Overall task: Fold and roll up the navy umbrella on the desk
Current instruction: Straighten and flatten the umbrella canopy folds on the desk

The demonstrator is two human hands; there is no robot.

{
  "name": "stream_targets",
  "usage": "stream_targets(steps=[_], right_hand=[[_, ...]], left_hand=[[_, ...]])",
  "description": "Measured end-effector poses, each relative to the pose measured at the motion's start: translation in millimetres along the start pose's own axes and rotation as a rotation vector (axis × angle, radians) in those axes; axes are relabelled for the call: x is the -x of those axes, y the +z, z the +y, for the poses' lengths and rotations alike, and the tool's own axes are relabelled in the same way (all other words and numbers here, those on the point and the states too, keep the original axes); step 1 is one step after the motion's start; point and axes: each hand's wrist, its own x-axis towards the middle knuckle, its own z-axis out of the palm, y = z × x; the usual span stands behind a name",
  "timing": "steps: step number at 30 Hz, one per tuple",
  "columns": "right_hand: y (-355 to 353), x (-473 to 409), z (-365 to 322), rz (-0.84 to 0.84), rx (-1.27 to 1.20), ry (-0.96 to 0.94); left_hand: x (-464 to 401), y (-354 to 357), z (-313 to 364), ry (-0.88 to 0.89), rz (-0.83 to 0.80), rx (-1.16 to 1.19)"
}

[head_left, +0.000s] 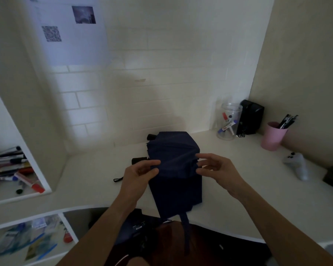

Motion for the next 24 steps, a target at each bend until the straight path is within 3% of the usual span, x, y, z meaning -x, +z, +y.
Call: stream_targets(steps=[4, 12, 18, 24], right_hand=[[4.0, -2.9, 0.4, 0.045, 0.140, -0.038], [6.4, -0.4, 0.8, 0.061, 0.000, 0.074], [-4.9, 4.4, 5.1, 0.042, -0.168, 0.136], [3.6, 8.6, 17.8, 0.044, 0.413, -0.231]], left_hand=[[5.0, -0.2, 3.7, 0.047, -0.035, -0.049], [8.9, -3.4, -4.6, 0.050, -0.070, -0.119], [8.8, -9.2, -6.6, 0.057, -0.009, -0.092], [16.2, -10.2, -17.1, 0.084, -0.027, -0.206]])
